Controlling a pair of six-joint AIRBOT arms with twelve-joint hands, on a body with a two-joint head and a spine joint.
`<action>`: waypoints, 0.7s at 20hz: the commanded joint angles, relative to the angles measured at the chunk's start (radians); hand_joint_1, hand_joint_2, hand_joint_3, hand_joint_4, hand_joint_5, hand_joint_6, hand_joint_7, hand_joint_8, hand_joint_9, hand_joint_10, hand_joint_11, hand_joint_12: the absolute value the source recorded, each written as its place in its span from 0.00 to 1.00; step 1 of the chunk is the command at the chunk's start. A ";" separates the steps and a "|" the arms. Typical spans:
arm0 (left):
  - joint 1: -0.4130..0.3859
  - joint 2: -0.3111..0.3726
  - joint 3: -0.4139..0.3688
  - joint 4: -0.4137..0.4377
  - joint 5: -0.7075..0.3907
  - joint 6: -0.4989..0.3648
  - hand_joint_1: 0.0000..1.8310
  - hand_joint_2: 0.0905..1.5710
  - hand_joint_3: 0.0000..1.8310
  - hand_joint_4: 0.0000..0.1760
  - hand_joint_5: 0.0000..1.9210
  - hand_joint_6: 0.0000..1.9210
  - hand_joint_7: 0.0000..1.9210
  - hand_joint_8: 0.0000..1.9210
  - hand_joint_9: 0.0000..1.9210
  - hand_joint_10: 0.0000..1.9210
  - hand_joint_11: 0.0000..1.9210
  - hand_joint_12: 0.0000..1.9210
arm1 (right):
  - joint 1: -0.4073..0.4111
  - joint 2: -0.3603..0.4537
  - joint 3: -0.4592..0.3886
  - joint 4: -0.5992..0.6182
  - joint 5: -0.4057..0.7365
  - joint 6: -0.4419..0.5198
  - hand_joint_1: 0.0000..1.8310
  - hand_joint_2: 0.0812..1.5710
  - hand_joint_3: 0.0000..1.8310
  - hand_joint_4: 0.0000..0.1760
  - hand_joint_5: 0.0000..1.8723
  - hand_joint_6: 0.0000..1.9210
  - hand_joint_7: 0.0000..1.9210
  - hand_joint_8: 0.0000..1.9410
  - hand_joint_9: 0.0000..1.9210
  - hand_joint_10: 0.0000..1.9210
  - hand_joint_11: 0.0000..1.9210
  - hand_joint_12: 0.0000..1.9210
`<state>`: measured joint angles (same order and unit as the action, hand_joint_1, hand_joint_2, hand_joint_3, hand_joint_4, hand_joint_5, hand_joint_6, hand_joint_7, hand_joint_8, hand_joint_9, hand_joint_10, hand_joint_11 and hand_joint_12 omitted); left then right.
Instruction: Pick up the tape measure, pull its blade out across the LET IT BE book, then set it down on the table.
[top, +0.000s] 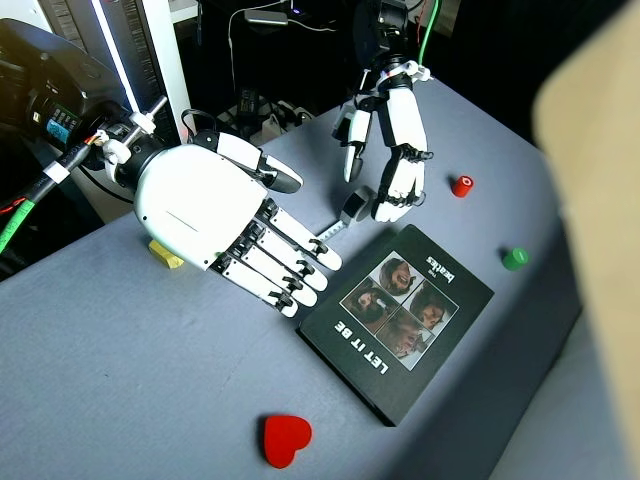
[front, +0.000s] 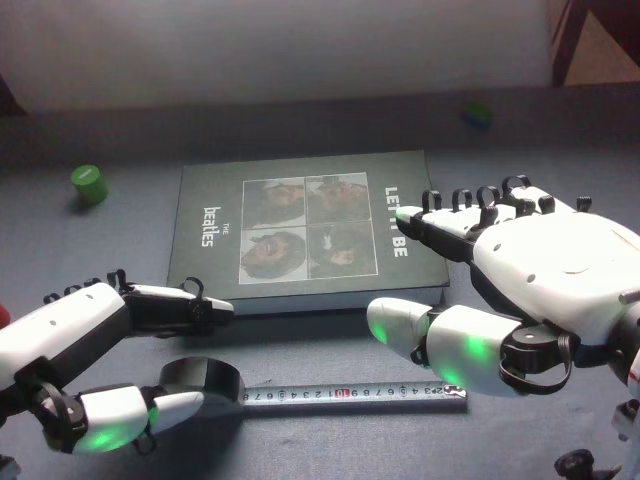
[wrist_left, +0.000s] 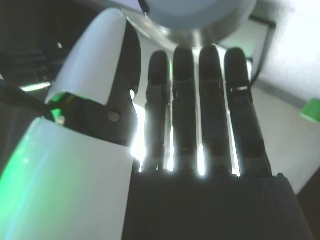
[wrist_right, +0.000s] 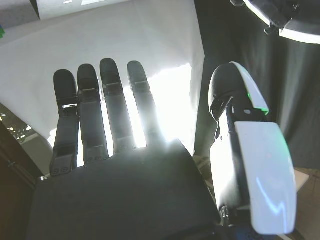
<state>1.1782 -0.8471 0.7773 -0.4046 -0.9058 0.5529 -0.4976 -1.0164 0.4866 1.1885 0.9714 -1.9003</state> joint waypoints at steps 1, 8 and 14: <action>-0.003 -0.008 0.008 0.016 -0.107 -0.005 0.61 0.70 0.00 0.00 0.33 0.00 0.33 0.00 0.30 0.00 0.16 0.37 | 0.005 0.002 -0.002 -0.082 0.053 0.012 0.02 0.76 0.00 0.18 0.13 0.00 0.16 0.00 0.15 0.00 0.00 0.47; 0.001 -0.029 0.031 0.013 -0.101 0.012 0.62 0.70 0.00 0.00 0.33 0.00 0.33 0.00 0.30 0.00 0.16 0.36 | 0.005 0.002 -0.002 -0.082 0.053 0.013 0.02 0.76 0.00 0.17 0.13 0.00 0.16 0.00 0.15 0.00 0.00 0.47; 0.001 -0.043 0.042 0.012 -0.085 0.027 0.63 0.70 0.00 0.00 0.33 0.00 0.33 0.00 0.30 0.00 0.16 0.36 | 0.005 0.002 -0.002 -0.083 0.052 0.014 0.02 0.76 0.00 0.14 0.13 0.00 0.16 0.00 0.15 0.00 0.00 0.48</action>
<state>1.1790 -0.8837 0.8154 -0.4080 -0.8963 0.5823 -0.4976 -1.0164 0.4866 1.1873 0.9699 -1.8969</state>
